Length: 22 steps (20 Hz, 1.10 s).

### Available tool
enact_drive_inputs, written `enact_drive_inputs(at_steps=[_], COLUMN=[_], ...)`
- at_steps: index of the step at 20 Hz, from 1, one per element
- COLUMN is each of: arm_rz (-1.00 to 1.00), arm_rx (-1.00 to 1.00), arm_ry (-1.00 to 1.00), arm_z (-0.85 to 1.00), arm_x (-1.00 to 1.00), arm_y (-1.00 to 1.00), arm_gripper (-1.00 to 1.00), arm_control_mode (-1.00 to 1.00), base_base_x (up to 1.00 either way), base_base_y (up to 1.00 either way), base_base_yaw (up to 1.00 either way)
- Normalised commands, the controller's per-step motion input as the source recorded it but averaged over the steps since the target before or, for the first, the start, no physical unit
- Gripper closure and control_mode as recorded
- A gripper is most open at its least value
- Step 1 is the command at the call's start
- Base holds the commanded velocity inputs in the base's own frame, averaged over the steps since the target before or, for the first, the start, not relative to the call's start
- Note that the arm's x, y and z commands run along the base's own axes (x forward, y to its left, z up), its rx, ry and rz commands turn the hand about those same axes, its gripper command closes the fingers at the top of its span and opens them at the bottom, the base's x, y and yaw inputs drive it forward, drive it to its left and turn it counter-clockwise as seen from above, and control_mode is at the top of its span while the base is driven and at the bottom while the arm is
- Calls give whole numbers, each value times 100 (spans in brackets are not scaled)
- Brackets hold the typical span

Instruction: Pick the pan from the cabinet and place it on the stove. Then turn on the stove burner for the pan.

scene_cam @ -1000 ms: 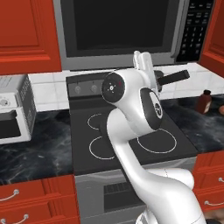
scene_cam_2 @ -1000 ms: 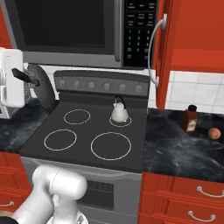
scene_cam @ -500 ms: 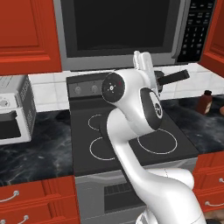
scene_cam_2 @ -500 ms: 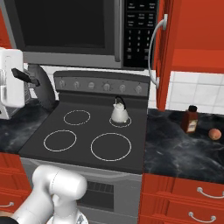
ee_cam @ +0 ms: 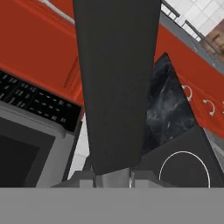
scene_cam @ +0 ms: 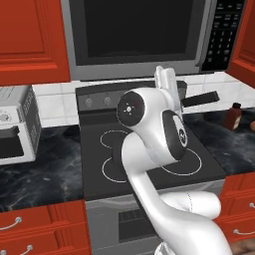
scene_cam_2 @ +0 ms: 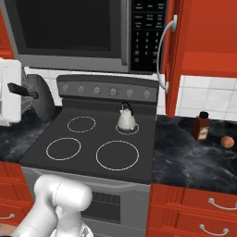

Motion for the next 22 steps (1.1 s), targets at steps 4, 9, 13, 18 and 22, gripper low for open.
enact_drive_inputs(at_steps=[4, 9, 13, 18, 22], arm_rz=[-6, -7, -11, -9, 0], arm_rx=[14, 18, 22, 16, 10], arm_ry=[2, 0, 2, 4, 5], arm_z=[-23, -23, -35, -43, -43], arm_x=[-24, -22, -24, -30, -26], arm_y=[14, 5, 0, 6, -3], arm_gripper=[100, 100, 100, 100, 100], arm_control_mode=[-100, -100, -100, -100, -100], base_base_x=[0, 0, 0, 0, 0], base_base_y=[0, 0, 0, 0, 0], base_base_yaw=[0, 0, 0, 0, 0])
